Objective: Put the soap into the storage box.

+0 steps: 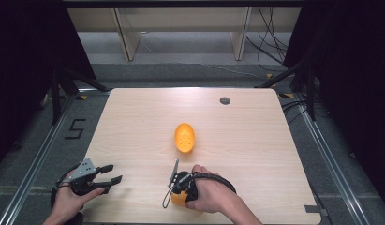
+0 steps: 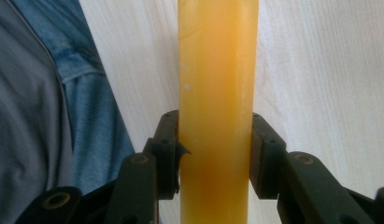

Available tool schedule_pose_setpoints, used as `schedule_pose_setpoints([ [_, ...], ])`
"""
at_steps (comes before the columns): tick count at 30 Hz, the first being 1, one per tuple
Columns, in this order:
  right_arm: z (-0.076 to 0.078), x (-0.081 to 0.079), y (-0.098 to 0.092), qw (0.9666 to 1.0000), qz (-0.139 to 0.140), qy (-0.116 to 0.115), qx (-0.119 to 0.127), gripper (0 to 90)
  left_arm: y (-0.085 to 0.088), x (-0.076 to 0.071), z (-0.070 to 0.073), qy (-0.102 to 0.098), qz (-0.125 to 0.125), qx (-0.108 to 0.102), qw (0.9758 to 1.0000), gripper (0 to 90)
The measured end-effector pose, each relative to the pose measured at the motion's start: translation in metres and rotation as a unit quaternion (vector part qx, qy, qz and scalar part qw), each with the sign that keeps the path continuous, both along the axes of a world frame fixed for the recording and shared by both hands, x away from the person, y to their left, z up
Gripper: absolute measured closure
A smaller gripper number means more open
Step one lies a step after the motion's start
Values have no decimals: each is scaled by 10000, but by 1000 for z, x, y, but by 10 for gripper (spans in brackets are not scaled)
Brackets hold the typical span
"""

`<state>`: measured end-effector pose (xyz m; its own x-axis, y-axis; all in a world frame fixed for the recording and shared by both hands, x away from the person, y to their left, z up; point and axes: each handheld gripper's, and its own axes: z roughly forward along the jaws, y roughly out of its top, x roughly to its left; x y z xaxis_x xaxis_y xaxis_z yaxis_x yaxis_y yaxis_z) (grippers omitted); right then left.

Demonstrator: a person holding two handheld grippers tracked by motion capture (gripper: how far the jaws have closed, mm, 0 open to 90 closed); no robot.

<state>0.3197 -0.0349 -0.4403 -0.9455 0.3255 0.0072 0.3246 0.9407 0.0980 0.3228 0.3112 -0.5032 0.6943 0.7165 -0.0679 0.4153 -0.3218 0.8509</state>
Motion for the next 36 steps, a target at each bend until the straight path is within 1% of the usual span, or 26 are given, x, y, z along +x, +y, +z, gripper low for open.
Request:
schedule_pose_setpoints([
  [1, 0, 0, -1, 10000, -48, 22, 38, 618, 0, 0, 0, -3, -4, 7, 10000, 387],
  [3, 3, -2, -1, 9995, -283, -22, 138, 618, 1, 0, 0, -8, 0, 27, 10000, 387],
  [4, 4, -1, -2, 9996, -178, -34, 210, 618, 1, 0, 0, -7, -4, 43, 10000, 388],
  [5, 6, -2, -2, 9990, -386, 15, 233, 618, 1, 0, 0, -6, -4, 42, 10000, 388],
  [6, 8, 0, -3, 9990, -325, 33, 294, 618, 1, 0, 0, -8, -3, 36, 10000, 388],
  [7, 10, 0, -3, 9986, -401, 42, 341, 618, 1, 0, 0, -11, 10, 32, 10000, 388],
  [8, 12, 0, -4, 9980, -529, 47, 350, 618, 1, 0, 0, -7, 20, 16, 10000, 388],
  [9, 14, 2, -5, 9974, -563, 37, 456, 618, 1, 0, 0, -9, 19, 6, 10000, 388],
  [11, 18, 2, -6, 9947, -902, 94, 493, 618, 1, 0, 0, 7, 11, -4, 10000, 388],
  [12, 19, 4, -7, 9945, -894, 67, 542, 618, 1, 0, 0, 13, 9, -14, 10000, 388],
  [13, 20, 4, -8, 9926, -1087, 77, 545, 618, 1, 0, 0, 3, 17, -21, 10000, 389],
  [14, 22, 4, -7, 9861, -1545, 112, 598, 618, 1, 0, 0, -1, 8, -23, 10000, 389],
  [15, 22, 6, -9, 9844, -1611, 115, 702, 618, 1, 0, 0, -9, 13, -20, 10000, 389],
  [16, 22, 6, -9, 9844, -1611, 115, 702, 618, 1, 0, 0, -5, 23, -20, 10000, 389],
  [18, 25, 8, -10, 9778, -1925, 148, 813, 618, 1, 0, 0, -6, 32, -13, 10000, 389],
  [21, 28, 11, -12, 9640, -2494, 220, 892, 618, 1, 0, 0, -4, 10, -23, 10000, 389],
  [22, 29, 13, -13, 9618, -2574, 200, 905, 618, 1, 0, 0, 3, 3, -23, 10000, 389],
  [27, 31, 21, -17, 9473, -3069, 269, 883, 619, 1, 0, 0, -2, 2, -33, 10000, 389],
  [28, 32, 22, -18, 9468, -3077, 272, 905, 618, 1, 0, 0, 1, 0, -27, 10000, 389],
  [29, 33, 23, -18, 9437, -3172, 247, 905, 618, 1, 0, 0, -5, 4, -24, 10000, 389],
  [30, 34, 24, -18, 9425, -3208, 290, 889, 618, 1, 0, 0, 2, -3, -24, 10000, 389],
  [31, 35, 25, -18, 9408, -3253, 238, 922, 618, 1, 0, 0, -7, 1, -29, 10000, 389],
  [32, 36, 27, -19, 9405, -3267, 239, 898, 618, 1, 0, 0, -2, -11, -11, 10000, 389],
  [34, 38, 30, -19, 9355, -3410, 236, 894, 618, 1, 0, 0, 4, -11, -8, 10000, 389],
  [35, 39, 32, -19, 9339, -3455, 195, 893, 618, 1, 0, 0, -4, 1, -22, 10000, 389],
  [36, 40, 34, -20, 9358, -3421, 119, 842, 618, 1, 0, 0, -1, -6, -23, 10000, 389],
])
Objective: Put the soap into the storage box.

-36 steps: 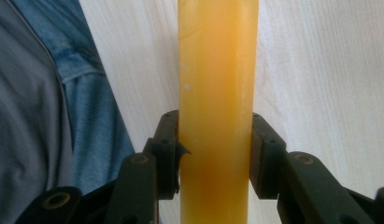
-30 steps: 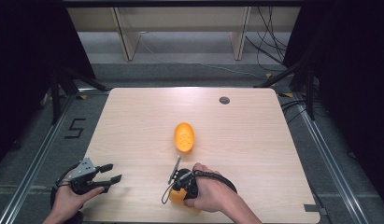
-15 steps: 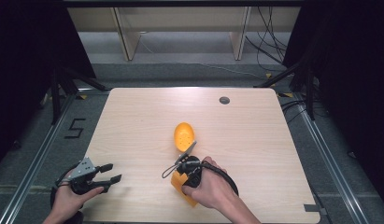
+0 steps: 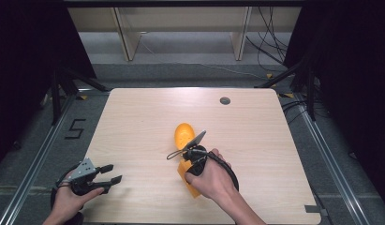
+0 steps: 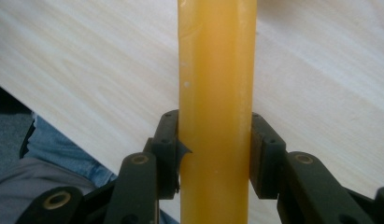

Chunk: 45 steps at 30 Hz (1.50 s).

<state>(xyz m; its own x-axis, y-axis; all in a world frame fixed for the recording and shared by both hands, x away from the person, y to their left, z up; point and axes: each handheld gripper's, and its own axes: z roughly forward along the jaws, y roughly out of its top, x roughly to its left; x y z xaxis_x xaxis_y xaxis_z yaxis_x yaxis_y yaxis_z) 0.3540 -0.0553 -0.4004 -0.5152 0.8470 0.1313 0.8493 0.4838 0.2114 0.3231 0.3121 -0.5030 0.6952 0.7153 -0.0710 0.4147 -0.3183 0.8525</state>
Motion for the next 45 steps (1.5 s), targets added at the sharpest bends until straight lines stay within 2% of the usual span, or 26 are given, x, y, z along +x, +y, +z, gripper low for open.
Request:
schedule_pose_setpoints([
  [3, 3, 6, 0, 10000, -77, -32, 43, 618, 0, 0, 0, -5, 11, -10, 10000, 389],
  [6, 5, 12, 1, 9997, -231, -53, -26, 618, 0, 0, 0, -7, -12, 1, 10000, 389],
  [11, 9, 22, 0, 9993, -359, -98, 56, 618, 0, 0, 0, -9, -13, -7, 10000, 389],
  [12, 11, 25, 0, 9991, -409, -58, 13, 618, 0, 0, 0, -11, -13, -4, 10000, 389],
  [13, 12, 27, -1, 9994, -341, -69, 24, 618, 0, 0, 0, -11, -12, -3, 10000, 388],
  [14, 14, 29, -1, 9990, -437, -41, 22, 618, 0, 0, 0, -12, -12, -5, 10000, 389],
  [20, 24, 41, -2, 9973, -689, 66, 226, 618, 0, 0, 0, -3, -15, 4, 10000, 388],
  [22, 24, 46, -2, 9976, -652, -22, 239, 618, 0, 0, 0, -13, -16, -12, 10000, 389],
  [24, 26, 52, -1, 9971, -730, 74, 217, 618, 0, 0, 0, -15, -9, -29, 10000, 389],
  [28, 27, 56, 1, 9963, -828, 99, 198, 618, 0, 0, 0, -13, -11, -38, 10000, 389],
  [29, 27, 58, 1, 9965, -794, 109, 221, 618, 0, 0, 0, -13, -15, -33, 10000, 388],
  [30, 26, 60, -1, 9968, -702, 123, 354, 618, 0, 0, 0, -15, -13, -36, 10000, 389],
  [31, 27, 60, 2, 9962, -839, 116, 213, 618, 0, 0, 0, -13, -15, -39, 10000, 389],
  [37, 29, 66, 2, 9960, -878, 70, 165, 618, 0, 0, 0, -15, -27, -21, 10000, 389],
  [38, 29, 67, 2, 9948, -946, 177, 322, 618, 0, 0, 0, -15, -26, -20, 10000, 389],
  [41, 31, 71, 3, 9956, -920, 80, 172, 618, 0, 0, 0, -14, -22, -25, 10000, 389],
  [42, 30, 72, 3, 9948, -957, 145, 330, 618, 0, 0, 0, -15, -20, -25, 10000, 389],
  [43, 31, 74, 3, 9954, -904, 101, 299, 618, 0, 0, 0, -16, -19, -27, 10000, 389],
  [44, 32, 75, 6, 9942, -1069, 57, 122, 618, 0, 0, 0, -17, -17, -38, 10000, 389],
  [45, 32, 75, 6, 9942, -1069, 57, 122, 618, 0, 0, 0, -16, -23, -25, 10000, 389],
])
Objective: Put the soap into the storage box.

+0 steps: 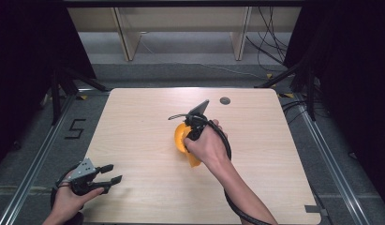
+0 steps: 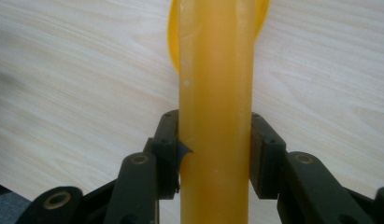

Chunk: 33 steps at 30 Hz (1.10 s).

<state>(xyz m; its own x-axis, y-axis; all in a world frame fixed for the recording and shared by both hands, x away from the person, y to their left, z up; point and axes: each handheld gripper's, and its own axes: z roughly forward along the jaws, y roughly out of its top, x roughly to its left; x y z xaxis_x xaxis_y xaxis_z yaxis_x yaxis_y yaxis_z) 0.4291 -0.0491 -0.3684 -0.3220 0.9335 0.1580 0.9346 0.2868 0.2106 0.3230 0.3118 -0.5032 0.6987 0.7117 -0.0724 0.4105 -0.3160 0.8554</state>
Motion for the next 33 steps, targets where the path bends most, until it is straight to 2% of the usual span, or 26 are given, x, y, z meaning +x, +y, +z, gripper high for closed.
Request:
schedule_pose_setpoints([
  [1, 1, 1, -1, 9999, 99, -36, 29, 618, 0, 0, 0, -2, -3, -3, 10000, 389],
  [2, 1, 2, 1, 10000, 7, -9, 55, 618, 0, 0, 0, -3, -2, -5, 10000, 389],
  [7, 2, 10, 5, 10000, -54, -8, -5, 618, 0, 0, 0, -5, -9, 1, 10000, 389],
  [8, 2, 11, 5, 10000, -29, -22, 50, 619, -1, 0, 0, -6, 4, -40, 10000, 389],
  [9, 2, 13, 7, 9999, -75, -18, 77, 618, 0, 0, 0, -10, -6, 14, 10000, 389],
  [11, 2, 16, 9, 9999, -130, 2, 55, 618, 0, 0, 0, -4, -2, -9, 10000, 388],
  [13, 2, 21, 8, 10000, 2, -64, 46, 618, -1, 0, 0, -4, 4, -54, 10000, 389],
  [14, 2, 21, 10, 9999, -153, -55, 6, 618, -1, 0, 0, -8, 2, -53, 10000, 389],
  [17, 3, 26, 10, 9999, -150, -67, -22, 618, -1, 0, 0, -8, 1, -55, 10000, 389],
  [18, 2, 29, 11, 9995, -307, -70, 10, 618, 0, 0, 0, -15, -10, 3, 10000, 388],
  [19, 1, 30, 11, 9993, -331, -139, -66, 618, 0, 0, 0, -18, -9, 7, 10000, 389],
  [21, 2, 33, 13, 9987, -496, -75, -1, 618, -1, 0, 0, -11, 4, -59, 10000, 389],
  [22, 1, 35, 10, 9994, -272, -92, 199, 618, 0, 0, 0, -13, -3, -39, 10000, 389],
  [23, 2, 35, 13, 9991, -410, -105, 29, 618, 0, 0, 0, -15, -4, -34, 10000, 389],
  [24, 1, 37, 13, 9990, -449, -62, 48, 618, 0, 0, 0, -16, -7, -32, 10000, 388],
  [25, 0, 39, 12, 9989, -430, -161, -10, 618, 0, 0, 0, -14, -6, -33, 10000, 388],
  [26, -2, 40, 12, 9987, -503, -109, 48, 618, -1, 0, 0, -10, 6, -68, 10000, 389],
  [27, -2, 42, 12, 9985, -494, -32, 219, 618, -1, 0, 0, -9, 6, -71, 10000, 389],
  [28, -3, 43, 12, 9984, -527, -47, 196, 618, -1, 0, 0, -10, 5, -69, 10000, 388],
  [29, -4, 44, 12, 9988, -461, -178, -30, 618, 0, 0, 0, -13, -5, -41, 10000, 389],
  [30, -3, 45, 15, 9975, -699, -49, 2, 618, 0, 0, 0, -15, -7, -37, 10000, 389],
  [31, -5, 46, 13, 9986, -503, -155, -69, 618, 0, 0, 0, -8, -15, -28, 10000, 389],
  [32, -4, 47, 15, 9973, -732, -8, 0, 618, 0, 0, 0, -4, -18, -24, 10000, 388],
  [33, -5, 48, 15, 9977, -670, -41, 5, 618, 0, 0, 0, -5, -16, -32, 10000, 388],
])
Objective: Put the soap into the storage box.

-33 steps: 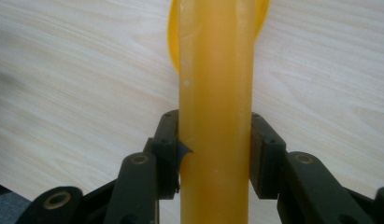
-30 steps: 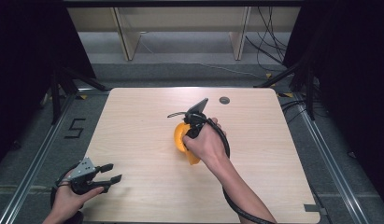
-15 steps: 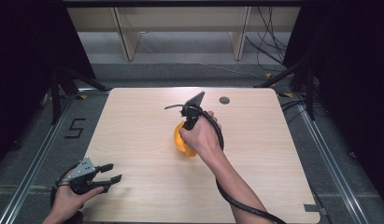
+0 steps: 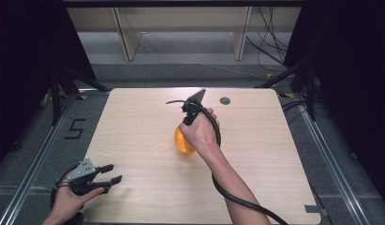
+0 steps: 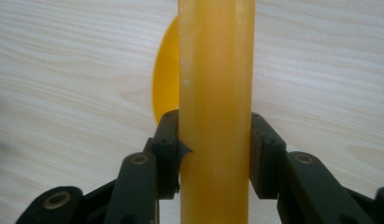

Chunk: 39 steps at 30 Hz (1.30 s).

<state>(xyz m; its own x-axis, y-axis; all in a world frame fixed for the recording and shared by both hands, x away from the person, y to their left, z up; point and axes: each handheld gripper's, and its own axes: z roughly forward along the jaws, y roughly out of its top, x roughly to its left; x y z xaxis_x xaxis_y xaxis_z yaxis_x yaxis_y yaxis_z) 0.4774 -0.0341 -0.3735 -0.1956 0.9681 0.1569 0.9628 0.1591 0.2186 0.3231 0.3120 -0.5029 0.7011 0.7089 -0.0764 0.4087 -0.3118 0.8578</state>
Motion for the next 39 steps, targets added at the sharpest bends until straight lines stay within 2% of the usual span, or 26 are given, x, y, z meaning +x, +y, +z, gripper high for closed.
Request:
schedule_pose_setpoints([
  [2, 0, 1, 1, 10000, -24, -27, 13, 618, 0, 0, 0, 23, 5, -11, 10000, 388],
  [3, -1, 3, -1, 9999, 86, -79, -13, 618, 0, 0, 0, 2, -5, -6, 10000, 388],
  [4, 0, 4, 2, 10000, -11, -6, 14, 618, 0, 0, 0, 6, -12, 2, 10000, 389],
  [6, -1, 6, 3, 10000, 21, -62, 3, 618, 0, 0, 0, 18, -12, 24, 10000, 389],
  [8, -2, 9, 6, 10000, 58, -52, -35, 618, 0, 0, 0, -14, 10, -53, 10000, 388],
  [9, -3, 10, 6, 10000, -24, -5, -18, 618, 0, 0, 0, -13, 1, -20, 10000, 388],
  [10, -5, 11, 6, 10000, 65, -40, -3, 618, 0, 0, 0, -5, 8, -58, 10000, 389],
  [11, -5, 12, 8, 10000, -78, 5, 24, 618, 0, 0, 0, -6, 6, -59, 10000, 389],
  [12, -6, 13, 7, 10000, -16, -25, 14, 618, 0, 0, 0, -2, 3, -64, 10000, 388],
  [13, -6, 14, 9, 9999, -125, 15, 26, 618, -1, 0, 0, -2, 1, -62, 10000, 388],
  [17, -8, 17, 11, 9998, -186, 51, 22, 618, 0, 0, 0, 8, -22, -22, 10000, 388],
  [18, -8, 17, 10, 10000, -57, 57, 25, 618, 0, 0, 0, 16, -28, -11, 10000, 388],
  [20, -8, 18, 11, 10000, -39, 71, 3, 618, 0, 0, 0, 13, -24, -17, 10000, 388],
  [21, -9, 18, 9, 9999, 100, -29, -62, 618, -1, 0, 0, 18, -16, -50, 10000, 388],
  [23, -9, 18, 12, 10000, -13, 45, 27, 618, 0, 0, 0, 33, -31, 6, 10000, 388],
  [24, -9, 19, 12, 9999, 83, -5, -65, 618, 0, 0, 0, 30, -29, 3, 10000, 388],
  [27, -10, 18, 15, 10000, -20, 15, -25, 618, 0, 0, 0, 30, -35, 45, 10000, 388],
  [30, -13, 19, 15, 10000, 0, 41, -43, 618, 0, 0, 0, 8, -19, -28, 10000, 388],
  [33, -15, 20, 17, 9998, -191, 30, -84, 618, 0, 0, 0, 26, -42, 15, 10000, 388],
  [34, -17, 20, 16, 9998, -163, 5, -62, 618, -2, -1, -1, 74, 28, -99, 9999, 388],
  [37, -19, 21, 16, 9999, -82, -41, -146, 618, -2, -1, -1, 84, 21, -100, 9999, 388],
  [38, -19, 21, 17, 9998, -179, 32, -97, 618, -2, -1, -1, 86, 21, -101, 9999, 388],
  [39, -20, 21, 16, 9999, -106, 35, -115, 618, -2, -1, -1, 85, 20, -100, 9999, 388],
])
